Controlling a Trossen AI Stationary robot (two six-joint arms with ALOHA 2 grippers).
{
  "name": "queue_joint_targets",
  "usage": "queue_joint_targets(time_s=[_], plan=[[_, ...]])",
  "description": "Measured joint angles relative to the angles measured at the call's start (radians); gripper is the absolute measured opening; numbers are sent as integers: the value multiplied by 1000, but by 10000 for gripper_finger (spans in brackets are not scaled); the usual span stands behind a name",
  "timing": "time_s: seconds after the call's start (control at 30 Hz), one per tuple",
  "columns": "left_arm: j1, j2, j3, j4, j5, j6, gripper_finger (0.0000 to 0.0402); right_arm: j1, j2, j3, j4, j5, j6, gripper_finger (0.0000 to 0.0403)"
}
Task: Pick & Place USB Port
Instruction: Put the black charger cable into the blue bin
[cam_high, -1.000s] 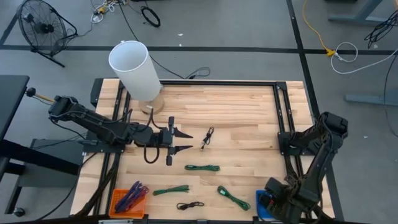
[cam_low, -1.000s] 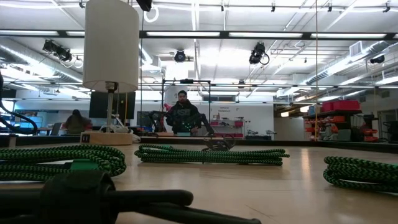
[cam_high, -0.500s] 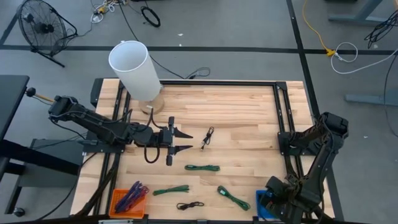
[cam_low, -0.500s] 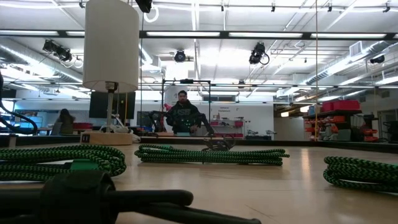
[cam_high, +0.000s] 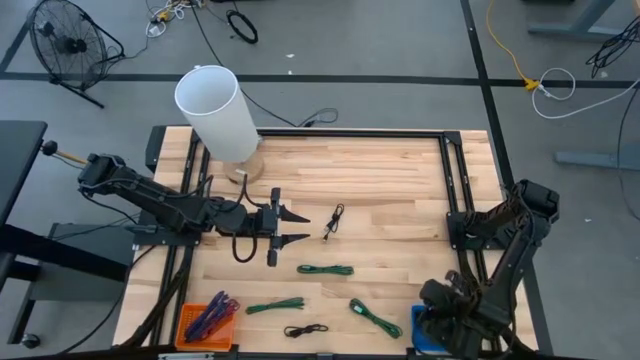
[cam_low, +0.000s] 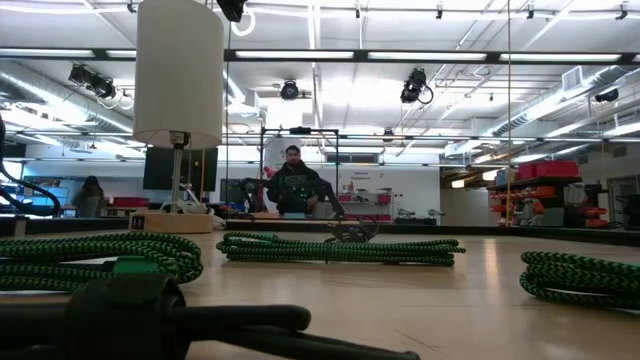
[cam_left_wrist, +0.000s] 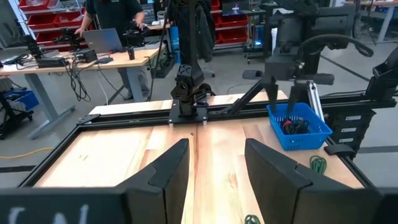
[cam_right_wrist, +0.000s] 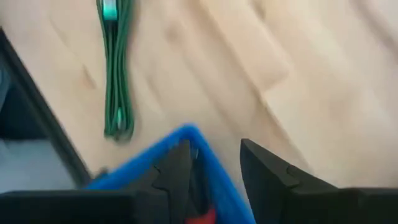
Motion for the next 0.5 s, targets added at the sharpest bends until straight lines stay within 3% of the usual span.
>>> queue_joint_targets(time_s=[0.2, 0.5], plan=[[0, 0, 0, 0, 0, 0, 163, -58, 0, 0, -1, 234, -118, 142], [0, 0, 0, -3, 0, 0, 163, -324, 0, 0, 24, 284, -510, 139]])
